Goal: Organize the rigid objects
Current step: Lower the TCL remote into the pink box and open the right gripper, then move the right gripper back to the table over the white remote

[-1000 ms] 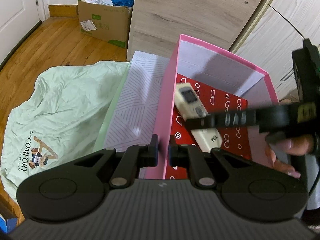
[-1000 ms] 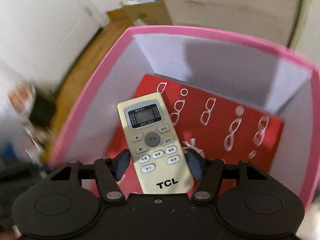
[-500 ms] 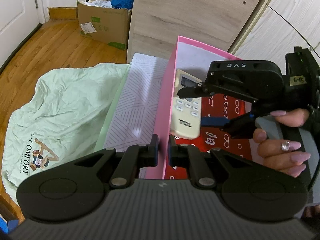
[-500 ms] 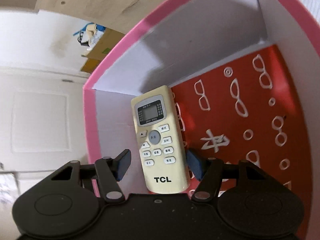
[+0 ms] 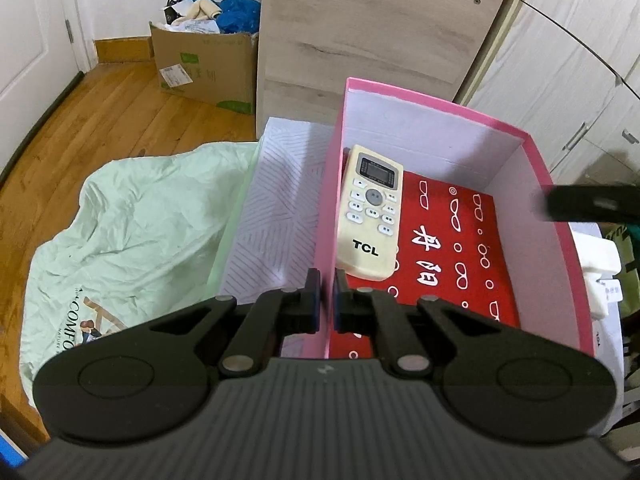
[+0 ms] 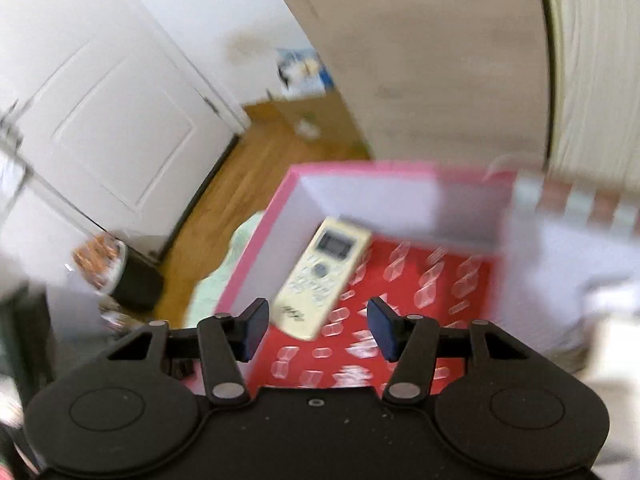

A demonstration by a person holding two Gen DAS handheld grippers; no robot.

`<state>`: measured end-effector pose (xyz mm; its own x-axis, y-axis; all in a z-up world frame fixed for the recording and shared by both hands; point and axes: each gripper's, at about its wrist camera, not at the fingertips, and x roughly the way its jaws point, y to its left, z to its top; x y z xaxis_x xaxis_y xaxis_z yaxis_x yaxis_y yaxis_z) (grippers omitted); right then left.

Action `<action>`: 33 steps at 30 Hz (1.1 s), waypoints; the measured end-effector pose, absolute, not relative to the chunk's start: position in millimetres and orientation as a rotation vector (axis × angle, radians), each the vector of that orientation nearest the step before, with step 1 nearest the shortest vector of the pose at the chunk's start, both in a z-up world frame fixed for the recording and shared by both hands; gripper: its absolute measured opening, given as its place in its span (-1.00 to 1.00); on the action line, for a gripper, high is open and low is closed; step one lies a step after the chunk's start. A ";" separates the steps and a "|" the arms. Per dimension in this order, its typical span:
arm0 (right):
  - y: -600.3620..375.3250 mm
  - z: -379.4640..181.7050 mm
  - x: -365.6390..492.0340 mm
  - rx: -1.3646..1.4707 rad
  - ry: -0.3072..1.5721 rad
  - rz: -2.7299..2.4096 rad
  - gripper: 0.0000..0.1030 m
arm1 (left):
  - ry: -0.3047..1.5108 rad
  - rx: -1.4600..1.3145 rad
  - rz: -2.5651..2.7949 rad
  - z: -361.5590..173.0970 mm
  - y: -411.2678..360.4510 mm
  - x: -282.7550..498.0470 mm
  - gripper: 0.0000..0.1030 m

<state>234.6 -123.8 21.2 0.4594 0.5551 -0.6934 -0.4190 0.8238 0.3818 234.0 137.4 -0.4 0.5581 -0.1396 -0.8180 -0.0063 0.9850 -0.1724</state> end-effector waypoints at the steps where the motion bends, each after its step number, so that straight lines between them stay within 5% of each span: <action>1: -134.6 27.4 232.7 0.140 0.891 0.601 0.18 | 0.978 -0.163 -0.079 -0.2 137.7 234.0 -0.91; 16: -217.2 -1.7 190.4 -0.173 0.965 0.549 0.18 | 0.990 -0.160 -0.049 -2.1 134.0 238.6 -0.90; 20: -234.0 -14.4 175.2 -0.255 0.967 0.674 0.38 | 1.001 -0.150 -0.045 -4.7 131.3 239.1 -0.90; 33: -251.4 -61.6 171.2 -0.489 1.008 0.770 0.45 | 1.008 -0.160 -0.034 -5.7 130.8 239.6 -0.90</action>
<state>171.2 -251.4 -61.6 0.3119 0.3428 -0.8861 -0.7643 0.6445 -0.0197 239.6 130.8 -5.7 0.5341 -0.1027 -0.8392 -0.0453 0.9877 -0.1497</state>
